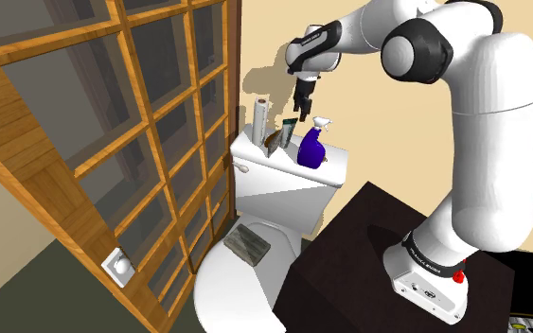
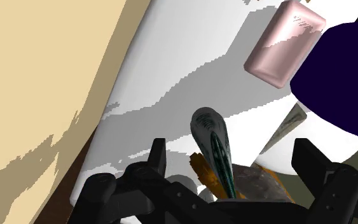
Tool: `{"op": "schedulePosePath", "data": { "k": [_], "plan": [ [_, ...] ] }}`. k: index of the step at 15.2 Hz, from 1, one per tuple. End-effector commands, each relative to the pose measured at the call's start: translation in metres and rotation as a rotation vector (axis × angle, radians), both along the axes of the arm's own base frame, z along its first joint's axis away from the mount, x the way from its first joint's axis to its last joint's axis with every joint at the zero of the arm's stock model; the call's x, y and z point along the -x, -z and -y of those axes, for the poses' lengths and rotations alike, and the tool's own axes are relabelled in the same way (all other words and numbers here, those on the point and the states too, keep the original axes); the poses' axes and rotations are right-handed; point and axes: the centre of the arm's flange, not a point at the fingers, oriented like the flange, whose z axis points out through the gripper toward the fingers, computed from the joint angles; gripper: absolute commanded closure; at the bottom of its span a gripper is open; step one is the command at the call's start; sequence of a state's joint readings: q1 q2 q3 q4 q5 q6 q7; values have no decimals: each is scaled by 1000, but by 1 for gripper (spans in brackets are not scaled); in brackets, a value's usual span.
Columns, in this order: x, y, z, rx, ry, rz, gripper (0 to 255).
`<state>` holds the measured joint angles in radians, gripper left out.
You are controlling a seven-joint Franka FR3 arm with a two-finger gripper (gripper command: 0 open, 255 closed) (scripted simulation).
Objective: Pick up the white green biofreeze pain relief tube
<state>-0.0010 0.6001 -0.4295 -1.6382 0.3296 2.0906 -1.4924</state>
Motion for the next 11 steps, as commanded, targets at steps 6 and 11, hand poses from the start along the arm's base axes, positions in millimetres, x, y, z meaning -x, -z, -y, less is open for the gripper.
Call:
{"op": "schedulePosePath", "data": {
  "k": [6, 11],
  "plan": [
    [-3, 37, 0, -1, -7, -1, 0],
    [-3, 37, 1, -1, -7, -1, 255]
  ]
}}
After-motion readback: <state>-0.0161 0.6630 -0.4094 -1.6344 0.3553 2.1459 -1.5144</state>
